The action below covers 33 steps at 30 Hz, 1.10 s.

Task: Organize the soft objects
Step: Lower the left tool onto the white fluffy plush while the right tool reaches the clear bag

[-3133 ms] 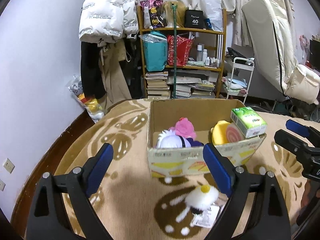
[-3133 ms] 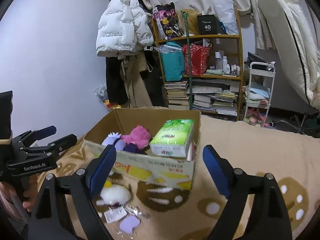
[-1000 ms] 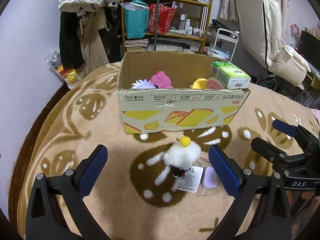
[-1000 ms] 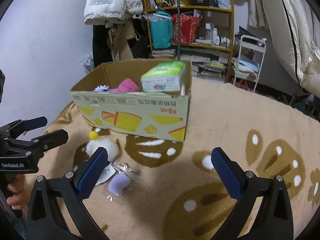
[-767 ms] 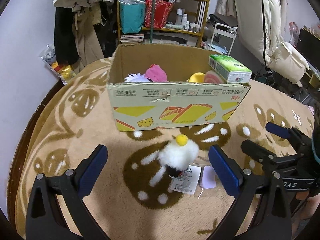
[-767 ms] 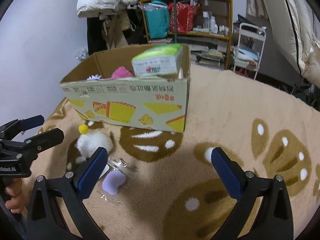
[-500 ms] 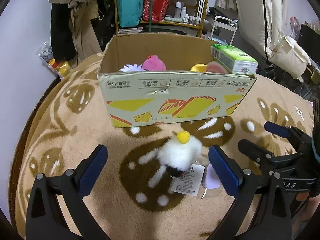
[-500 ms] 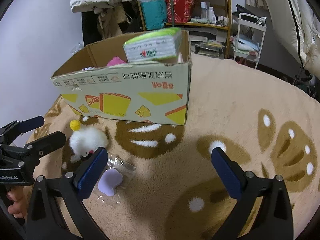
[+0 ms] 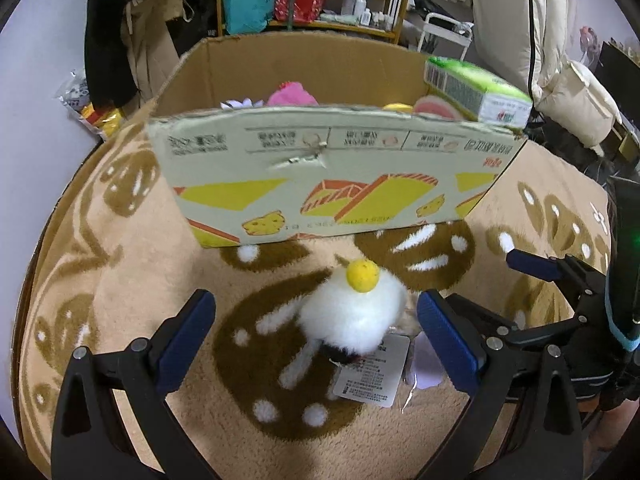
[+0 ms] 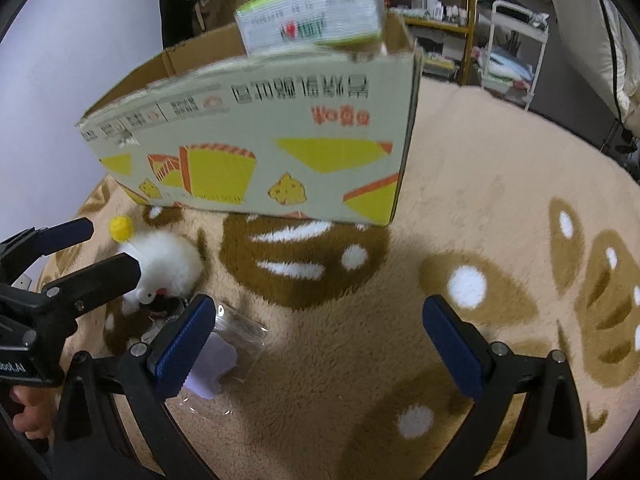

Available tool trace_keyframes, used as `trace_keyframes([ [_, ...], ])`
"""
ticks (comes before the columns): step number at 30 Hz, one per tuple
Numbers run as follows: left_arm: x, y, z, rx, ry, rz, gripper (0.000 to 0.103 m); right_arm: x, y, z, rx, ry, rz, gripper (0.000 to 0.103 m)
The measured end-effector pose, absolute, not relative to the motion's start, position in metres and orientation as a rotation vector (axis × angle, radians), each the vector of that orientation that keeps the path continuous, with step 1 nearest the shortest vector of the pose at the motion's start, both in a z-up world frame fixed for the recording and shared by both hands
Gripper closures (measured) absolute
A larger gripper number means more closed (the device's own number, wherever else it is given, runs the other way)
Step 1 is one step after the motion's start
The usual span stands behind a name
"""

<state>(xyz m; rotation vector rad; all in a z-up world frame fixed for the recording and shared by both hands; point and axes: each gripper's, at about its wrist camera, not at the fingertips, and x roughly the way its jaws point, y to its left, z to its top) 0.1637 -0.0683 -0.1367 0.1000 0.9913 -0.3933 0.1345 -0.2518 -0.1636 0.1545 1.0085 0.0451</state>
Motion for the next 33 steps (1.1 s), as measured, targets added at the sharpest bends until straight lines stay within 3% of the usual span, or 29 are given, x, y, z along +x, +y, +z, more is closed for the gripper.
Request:
trace_keyframes([
  [13,0.165,-0.080,-0.148,0.107,1.026,-0.436,0.005,0.142,-0.246,-0.176,0.130,1.084,0.049,0.000],
  [17,0.166,-0.084,-0.150,0.106,1.030,-0.445,0.018,0.141,-0.234,-0.177,0.111,1.092,0.062,0.000],
  [23,0.168,-0.082,-0.148,0.094,1.011,-0.433,0.020,0.136,-0.228,-0.177,0.125,1.095,0.081,0.000],
  [29,0.174,-0.083,-0.163,0.088,1.113,-0.467,0.061,0.124,-0.212,-0.175,0.120,1.098,0.093,0.000],
  [33,0.172,-0.086,-0.165,0.110,1.118,-0.478,0.071,0.119,-0.206,-0.174,0.120,1.095,0.087,0.000],
])
